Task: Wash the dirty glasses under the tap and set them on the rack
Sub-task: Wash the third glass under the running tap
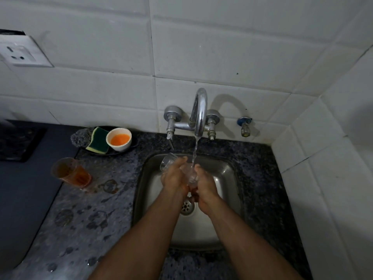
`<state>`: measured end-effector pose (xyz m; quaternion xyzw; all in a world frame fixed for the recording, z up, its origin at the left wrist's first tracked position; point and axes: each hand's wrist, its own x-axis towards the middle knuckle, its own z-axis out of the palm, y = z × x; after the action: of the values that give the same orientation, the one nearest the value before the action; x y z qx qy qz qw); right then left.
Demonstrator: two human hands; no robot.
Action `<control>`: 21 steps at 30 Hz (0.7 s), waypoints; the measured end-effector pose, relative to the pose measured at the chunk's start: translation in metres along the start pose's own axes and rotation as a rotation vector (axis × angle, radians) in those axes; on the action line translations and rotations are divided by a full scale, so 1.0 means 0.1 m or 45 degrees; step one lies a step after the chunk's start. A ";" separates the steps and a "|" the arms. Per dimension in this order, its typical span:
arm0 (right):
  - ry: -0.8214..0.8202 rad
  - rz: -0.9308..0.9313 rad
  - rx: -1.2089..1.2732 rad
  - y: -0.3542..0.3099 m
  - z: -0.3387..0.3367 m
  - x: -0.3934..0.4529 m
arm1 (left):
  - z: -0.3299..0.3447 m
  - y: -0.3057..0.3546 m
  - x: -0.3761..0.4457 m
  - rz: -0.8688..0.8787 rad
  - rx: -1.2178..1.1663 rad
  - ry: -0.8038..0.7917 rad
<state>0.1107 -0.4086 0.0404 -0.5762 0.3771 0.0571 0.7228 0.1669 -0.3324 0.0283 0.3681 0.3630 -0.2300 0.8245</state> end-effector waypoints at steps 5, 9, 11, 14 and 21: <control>-0.002 -0.576 -0.526 0.07 -0.16 0.00 | 0.05 0.03 0.03 -0.059 -0.026 -0.035; 0.003 -0.409 -0.213 0.09 -0.11 -0.02 | 0.10 0.04 -0.02 -0.023 0.015 -0.045; -0.057 -0.045 0.050 -0.01 -0.06 -0.07 | 0.07 0.04 0.02 -0.009 -0.020 -0.019; -0.114 0.086 -0.127 -0.09 -0.07 -0.09 | -0.02 0.02 0.02 -0.020 -0.011 0.016; 0.002 -0.352 -0.418 0.00 -0.11 -0.11 | 0.02 0.01 0.03 0.007 0.085 0.036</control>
<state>0.0972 -0.4142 0.0467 -0.7326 0.2807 0.0175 0.6199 0.1700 -0.3338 0.0276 0.3995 0.3658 -0.2345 0.8072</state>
